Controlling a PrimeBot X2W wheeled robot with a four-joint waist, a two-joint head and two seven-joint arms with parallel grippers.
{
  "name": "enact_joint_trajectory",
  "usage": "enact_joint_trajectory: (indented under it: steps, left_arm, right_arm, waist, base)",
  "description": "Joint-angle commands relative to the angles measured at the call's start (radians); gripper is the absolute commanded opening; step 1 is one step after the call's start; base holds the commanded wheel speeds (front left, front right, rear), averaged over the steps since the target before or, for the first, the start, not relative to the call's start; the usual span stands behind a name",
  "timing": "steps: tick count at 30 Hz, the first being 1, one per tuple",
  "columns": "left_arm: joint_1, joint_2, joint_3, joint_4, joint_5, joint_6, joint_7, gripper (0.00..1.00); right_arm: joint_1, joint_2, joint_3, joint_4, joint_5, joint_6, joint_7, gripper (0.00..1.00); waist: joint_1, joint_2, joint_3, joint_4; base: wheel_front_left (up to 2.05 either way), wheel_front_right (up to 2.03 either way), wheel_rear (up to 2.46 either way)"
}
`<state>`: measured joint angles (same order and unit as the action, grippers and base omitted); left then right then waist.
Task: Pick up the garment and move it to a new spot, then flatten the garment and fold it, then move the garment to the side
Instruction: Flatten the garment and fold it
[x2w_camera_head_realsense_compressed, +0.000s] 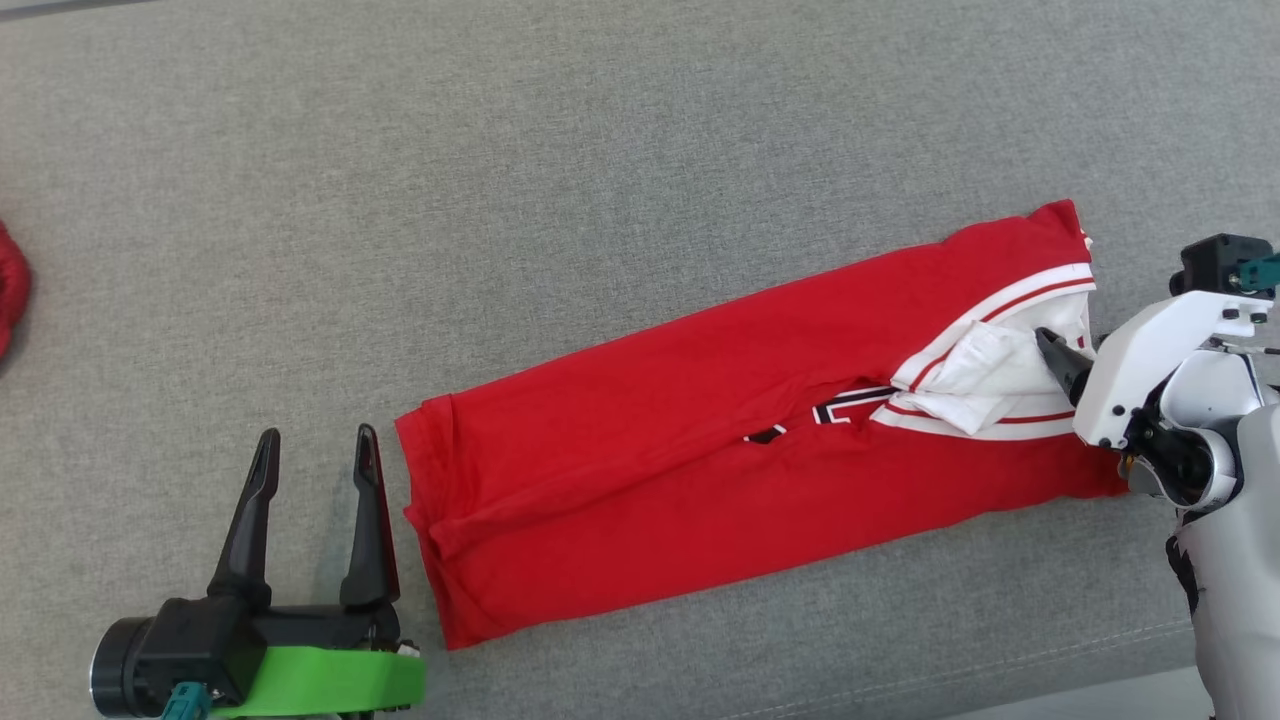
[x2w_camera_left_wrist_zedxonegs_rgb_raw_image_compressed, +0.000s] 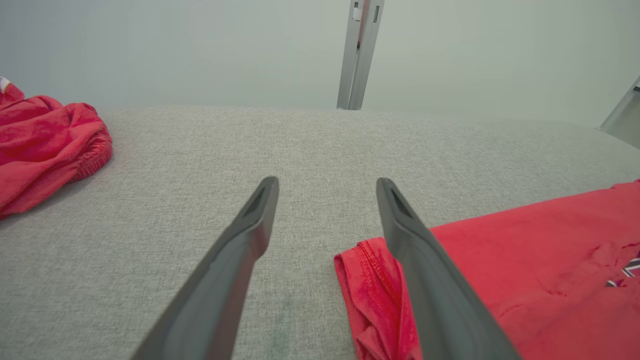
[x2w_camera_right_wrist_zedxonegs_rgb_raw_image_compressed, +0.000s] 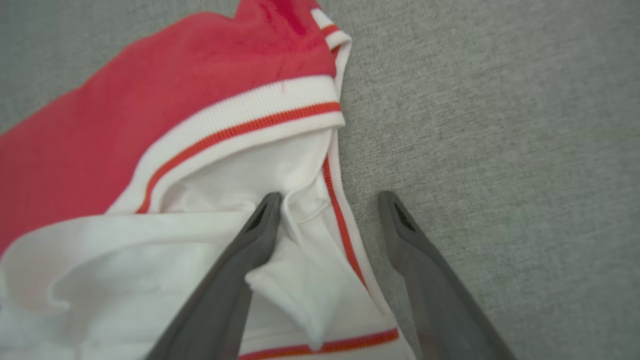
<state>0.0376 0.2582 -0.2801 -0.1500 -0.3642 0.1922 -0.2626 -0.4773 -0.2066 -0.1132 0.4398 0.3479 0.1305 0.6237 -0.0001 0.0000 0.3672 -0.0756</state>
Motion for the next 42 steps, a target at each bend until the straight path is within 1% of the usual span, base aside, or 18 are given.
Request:
enact_joint_trajectory:
  steps: [1,2,4,8,11,13,15,17,20,23,26,29,32,34,36,42]
  left_arm:
    - [0.019,-0.021,0.027,0.009,0.024,-0.031,-0.002,1.00]
    - [0.029,-0.040,0.048,0.021,0.034,-0.046,-0.002,1.00]
    - [0.039,-0.072,0.090,0.038,0.053,-0.086,-0.003,1.00]
    - [0.060,-0.132,0.153,0.084,0.084,-0.163,-0.002,1.00]
    - [0.074,-0.170,0.189,0.108,0.105,-0.209,-0.003,1.00]
    - [0.083,-0.186,0.202,0.119,0.107,-0.234,-0.003,1.00]
    - [0.089,-0.197,0.214,0.129,0.109,-0.250,-0.003,1.00]
    - [0.096,-0.202,0.221,0.140,0.109,-0.259,-0.003,1.00]
    - [0.103,-0.207,0.226,0.152,0.093,-0.266,-0.003,1.00]
    - [0.104,-0.207,0.205,0.158,0.066,-0.254,-0.003,1.00]
    - [0.101,-0.207,0.193,0.163,0.049,-0.243,-0.003,1.00]
    - [0.092,-0.207,0.187,0.172,0.043,-0.235,-0.003,1.00]
    - [0.087,-0.207,0.176,0.183,0.045,-0.234,-0.003,1.00]
    - [0.082,-0.207,0.173,0.185,0.052,-0.236,-0.003,1.00]
    - [0.078,-0.207,0.175,0.183,0.063,-0.239,-0.003,1.00]
    - [0.084,-0.207,0.194,0.179,0.076,-0.242,-0.003,1.00]
  right_arm:
    - [0.011,0.038,0.009,0.045,0.037,0.000,-0.003,0.00]
    - [0.004,0.039,0.006,0.046,0.060,0.001,-0.016,0.00]
    - [-0.009,0.017,-0.019,0.049,0.088,0.000,-0.057,0.00]
    - [-0.038,-0.071,-0.109,0.065,0.106,-0.002,-0.124,0.00]
    - [-0.051,-0.143,-0.188,0.080,0.087,-0.001,-0.130,0.00]
    - [-0.059,-0.199,-0.224,0.067,0.074,-0.001,-0.120,0.00]
    - [-0.067,-0.229,-0.232,0.024,0.081,0.000,-0.095,0.00]
    - [-0.061,-0.263,-0.215,-0.029,0.097,0.000,-0.059,0.00]
    - [-0.046,-0.272,-0.155,-0.129,0.145,0.000,0.007,0.00]
    - [-0.003,-0.240,-0.068,-0.250,0.204,0.000,0.089,0.00]
    - [0.051,-0.184,0.017,-0.362,0.235,0.000,0.138,0.00]
    - [0.106,-0.081,0.105,-0.428,0.231,0.000,0.131,0.00]
    - [0.143,0.023,0.180,-0.428,0.206,0.000,0.088,0.00]
    - [0.161,0.073,0.215,-0.406,0.182,0.000,0.049,0.00]
    - [0.176,0.106,0.242,-0.375,0.166,0.000,0.008,0.00]
    - [0.200,0.143,0.292,-0.293,0.145,0.000,-0.082,0.00]
  waist:
    - [0.0001,0.0000,-0.009,0.010]
    - [0.0001,0.0000,-0.014,0.011]
    - [0.0001,0.0000,-0.025,0.012]
    - [0.0001,0.0000,-0.049,0.014]
    - [0.0001,0.0000,-0.067,0.021]
    - [0.0001,0.0000,-0.081,0.028]
    - [0.0001,0.0000,-0.096,0.033]
    - [0.0001,0.0000,-0.110,0.036]
    - [0.0001,0.0000,-0.131,0.039]
    - [0.0001,0.0000,-0.141,0.042]
    - [0.0001,0.0000,-0.142,0.043]
    - [0.0001,0.0000,-0.138,0.042]
    - [0.0001,0.0000,-0.136,0.043]
    - [0.0001,0.0000,-0.136,0.045]
    - [0.0001,0.0000,-0.137,0.049]
    - [0.0001,0.0000,-0.148,0.056]
  base:
    - [0.00,0.00,0.00]
    - [0.00,0.00,0.00]
    - [0.00,0.00,0.00]
    - [0.00,0.00,0.00]
    - [0.00,0.00,0.00]
    - [0.00,0.00,0.00]
    - [0.00,0.00,0.00]
    - [0.00,0.00,0.00]
    - [0.00,0.00,0.00]
    - [0.00,0.00,0.00]
    - [0.00,0.00,0.00]
    - [0.00,0.00,0.00]
    - [0.00,0.00,0.00]
    - [0.00,0.00,0.00]
    - [0.00,0.00,0.00]
    - [0.00,0.00,0.00]
